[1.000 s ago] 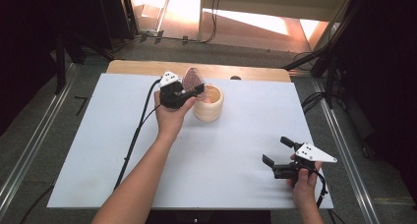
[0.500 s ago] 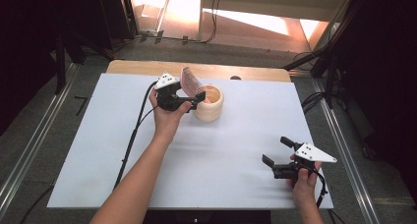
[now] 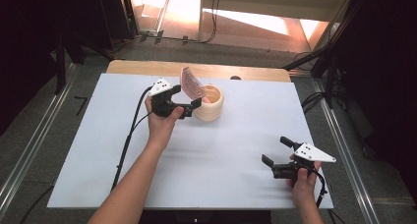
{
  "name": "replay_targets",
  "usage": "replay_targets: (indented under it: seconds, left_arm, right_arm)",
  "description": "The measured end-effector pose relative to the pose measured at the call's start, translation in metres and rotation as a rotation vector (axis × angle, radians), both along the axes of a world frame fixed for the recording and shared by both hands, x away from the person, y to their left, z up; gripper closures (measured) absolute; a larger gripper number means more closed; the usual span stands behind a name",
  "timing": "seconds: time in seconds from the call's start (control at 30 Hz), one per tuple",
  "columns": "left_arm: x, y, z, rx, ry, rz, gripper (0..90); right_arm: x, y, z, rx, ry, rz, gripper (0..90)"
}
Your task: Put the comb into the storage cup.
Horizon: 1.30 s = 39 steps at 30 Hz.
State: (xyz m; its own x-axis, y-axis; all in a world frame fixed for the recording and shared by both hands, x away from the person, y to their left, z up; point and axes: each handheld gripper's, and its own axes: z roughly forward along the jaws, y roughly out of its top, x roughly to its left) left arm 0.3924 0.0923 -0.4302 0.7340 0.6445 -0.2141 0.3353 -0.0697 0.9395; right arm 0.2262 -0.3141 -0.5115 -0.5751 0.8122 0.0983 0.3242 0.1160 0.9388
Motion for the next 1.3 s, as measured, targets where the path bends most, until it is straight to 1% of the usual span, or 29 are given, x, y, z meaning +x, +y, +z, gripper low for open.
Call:
replay_targets:
  seconds: [0.13,0.17,0.37,0.53,0.73,0.97,1.2,1.3]
  left_arm:
    - [-0.005,0.005,-0.001,0.001,-0.007,-0.007,0.0]
    - [-0.007,0.006,-0.001,0.01,-0.007,-0.008,0.0]
    - [-0.014,0.011,-0.003,0.011,-0.012,-0.012,0.0]
    - [-0.02,0.016,-0.002,0.016,-0.028,-0.016,0.0]
    - [-0.028,0.022,-0.004,0.014,-0.034,-0.018,0.0]
    - [-0.038,0.028,-0.005,0.034,-0.054,-0.034,0.0]
    - [-0.047,0.037,-0.007,0.033,-0.064,-0.026,0.0]
    - [-0.051,0.041,-0.007,0.044,-0.07,-0.028,0.0]
  right_arm:
    - [0.0,0.0,0.0,0.0,0.001,0.0,0.0]
    - [0.0,0.0,0.0,0.001,0.001,0.0,0.0]
    - [0.0,0.0,0.0,0.0,0.002,-0.003,0.0]
    - [0.001,0.0,0.0,-0.001,0.001,-0.002,0.0]
    - [0.001,0.001,0.0,-0.004,0.003,-0.004,0.0]
    - [0.001,0.001,-0.001,-0.001,0.003,-0.004,0.0]
    - [0.001,0.0,-0.001,0.0,0.004,-0.007,0.0]
    - [0.001,0.0,-0.001,-0.001,0.004,-0.008,0.0]
